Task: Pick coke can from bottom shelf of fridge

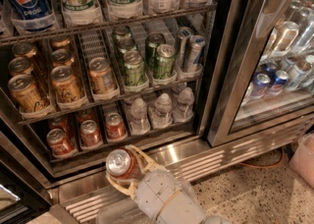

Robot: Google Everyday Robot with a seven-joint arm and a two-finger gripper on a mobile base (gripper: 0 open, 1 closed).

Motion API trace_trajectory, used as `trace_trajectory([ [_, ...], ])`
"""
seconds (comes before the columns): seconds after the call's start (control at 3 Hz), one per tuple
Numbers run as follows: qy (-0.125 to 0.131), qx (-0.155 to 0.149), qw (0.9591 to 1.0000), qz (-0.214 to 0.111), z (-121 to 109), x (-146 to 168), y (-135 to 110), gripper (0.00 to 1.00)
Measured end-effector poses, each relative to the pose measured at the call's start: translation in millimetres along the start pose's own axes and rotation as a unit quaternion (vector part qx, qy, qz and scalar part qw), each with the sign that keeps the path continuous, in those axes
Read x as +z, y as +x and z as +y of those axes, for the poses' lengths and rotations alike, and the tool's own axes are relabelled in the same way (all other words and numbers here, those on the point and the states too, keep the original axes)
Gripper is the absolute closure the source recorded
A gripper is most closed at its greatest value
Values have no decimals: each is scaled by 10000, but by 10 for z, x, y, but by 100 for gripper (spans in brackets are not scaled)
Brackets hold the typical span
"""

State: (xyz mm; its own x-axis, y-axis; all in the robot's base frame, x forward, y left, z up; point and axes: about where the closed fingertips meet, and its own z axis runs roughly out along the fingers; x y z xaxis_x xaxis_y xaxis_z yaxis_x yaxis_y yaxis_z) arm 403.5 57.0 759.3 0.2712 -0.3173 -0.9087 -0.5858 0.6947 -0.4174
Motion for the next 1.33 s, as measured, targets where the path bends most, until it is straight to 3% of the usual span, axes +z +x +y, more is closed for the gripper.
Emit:
trace_trajectory([
  [0.67,640,-328,9969,-308,-366,-94,-328,100],
  [1.0,760,-461,9937,-680,-508,-195,-660,100],
  [1.33,760,-461,9937,-681,-508,-195,-660,100],
])
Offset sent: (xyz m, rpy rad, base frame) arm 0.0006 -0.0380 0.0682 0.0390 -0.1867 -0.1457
